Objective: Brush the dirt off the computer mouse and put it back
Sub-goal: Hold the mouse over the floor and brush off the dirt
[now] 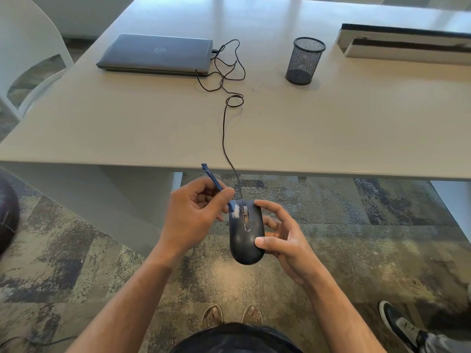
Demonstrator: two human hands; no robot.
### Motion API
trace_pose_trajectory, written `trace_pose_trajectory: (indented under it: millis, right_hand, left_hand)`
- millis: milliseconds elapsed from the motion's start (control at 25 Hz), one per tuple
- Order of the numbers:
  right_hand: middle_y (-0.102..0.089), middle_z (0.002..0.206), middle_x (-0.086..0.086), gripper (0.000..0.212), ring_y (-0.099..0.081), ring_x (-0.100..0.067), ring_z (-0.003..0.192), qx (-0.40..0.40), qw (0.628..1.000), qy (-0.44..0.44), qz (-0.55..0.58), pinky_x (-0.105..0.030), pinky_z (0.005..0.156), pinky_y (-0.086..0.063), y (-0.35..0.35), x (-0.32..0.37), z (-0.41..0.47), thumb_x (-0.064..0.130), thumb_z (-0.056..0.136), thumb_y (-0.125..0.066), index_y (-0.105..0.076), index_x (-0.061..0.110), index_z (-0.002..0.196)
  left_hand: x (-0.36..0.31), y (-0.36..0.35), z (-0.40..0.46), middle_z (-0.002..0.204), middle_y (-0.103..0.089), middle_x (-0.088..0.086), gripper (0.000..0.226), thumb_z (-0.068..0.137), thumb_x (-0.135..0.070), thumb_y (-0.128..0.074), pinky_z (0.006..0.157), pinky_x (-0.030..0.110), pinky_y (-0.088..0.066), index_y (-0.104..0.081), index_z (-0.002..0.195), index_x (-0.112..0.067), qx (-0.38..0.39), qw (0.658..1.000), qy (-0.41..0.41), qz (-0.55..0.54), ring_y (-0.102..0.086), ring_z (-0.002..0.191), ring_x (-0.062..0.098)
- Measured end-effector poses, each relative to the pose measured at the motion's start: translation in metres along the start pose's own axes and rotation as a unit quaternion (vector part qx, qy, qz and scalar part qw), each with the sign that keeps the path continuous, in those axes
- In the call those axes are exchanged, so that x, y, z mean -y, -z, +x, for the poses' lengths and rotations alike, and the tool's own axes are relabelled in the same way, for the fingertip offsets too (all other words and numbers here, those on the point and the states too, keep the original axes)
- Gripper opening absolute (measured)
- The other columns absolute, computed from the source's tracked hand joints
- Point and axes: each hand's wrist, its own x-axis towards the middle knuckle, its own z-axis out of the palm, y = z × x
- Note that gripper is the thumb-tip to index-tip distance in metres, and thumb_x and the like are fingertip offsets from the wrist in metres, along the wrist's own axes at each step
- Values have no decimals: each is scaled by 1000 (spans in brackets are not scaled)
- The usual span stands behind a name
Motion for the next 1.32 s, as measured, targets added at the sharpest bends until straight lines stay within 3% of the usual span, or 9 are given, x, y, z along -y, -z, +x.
trace_pose_trajectory:
  millis: [240, 360, 520, 640, 760, 920, 1120, 1320]
  right_hand:
    - [-70, 117, -14, 71, -73, -29, 89, -4, 1000, 3, -1, -37, 71, -59, -2, 2, 0, 11, 69, -83, -60, 27, 134]
    - [-71, 115, -12, 70, -73, -28, 88, -6, 1000, 3, -5, -36, 71, -59, -2, 2, -1, 11, 69, -83, -60, 27, 134]
    - [-69, 122, -16, 71, -72, -33, 94, -11, 1000, 2, -15, -40, 74, -60, 1, 1, -2, 13, 69, -84, -60, 28, 133]
    - [-71, 117, -11, 70, -73, -30, 92, -18, 1000, 2, -11, -37, 72, -59, 1, 1, -2, 13, 69, -84, -60, 29, 133]
    - [-72, 113, -9, 70, -73, -28, 90, -25, 1000, 1, -15, -37, 72, -59, 1, 3, -2, 14, 68, -84, -61, 30, 132]
    - [-72, 113, -10, 71, -73, -31, 91, -17, 1000, 3, -20, -40, 74, -60, -2, 2, -1, 14, 68, -85, -61, 30, 132]
    - [-72, 115, -12, 71, -73, -35, 90, -10, 1000, 2, -21, -45, 78, -60, -1, 2, -2, 11, 67, -85, -61, 29, 132]
    - [-68, 123, -21, 75, -72, -37, 92, 2, 1000, -7, -15, -50, 80, -58, 1, 0, -3, 9, 68, -84, -56, 26, 136]
  left_hand:
    - [-3, -8, -10, 77, -74, 6, 15, 85, -24, -73, 61, 28, -60, -72, 92, -10, 92, 995, -32, 19, -72, 62, 18]
    - [-2, -9, -11, 75, -72, 0, 14, 85, -24, -73, 59, 33, -60, -72, 88, -11, 70, 992, -63, 89, -71, 63, 17]
    - [-4, 0, -4, 75, -69, 1, 18, 86, -27, -72, 59, 36, -54, -73, 86, -9, 20, 962, -145, 230, -65, 64, 16]
    - [-9, 2, -4, 79, -71, -1, 19, 86, -25, -73, 61, 26, -57, -73, 88, -6, 22, 972, -140, 186, -69, 68, 14]
    - [-14, -2, -8, 81, -72, -3, 25, 84, -31, -73, 61, 25, -60, -74, 91, -7, 106, 986, -85, 92, -72, 67, 15]
    - [-11, -7, -6, 77, -71, 1, 27, 82, -33, -73, 59, 34, -61, -73, 90, -8, 106, 984, -74, 126, -71, 61, 17]
    - [-4, -11, 4, 75, -67, 2, 25, 86, -31, -71, 59, 42, -54, -71, 87, -7, 92, 968, -132, 192, -65, 62, 20]
    - [3, -13, 16, 80, -68, 3, 14, 87, -17, -73, 64, 38, -54, -72, 89, -3, 66, 951, -191, 234, -63, 68, 17]
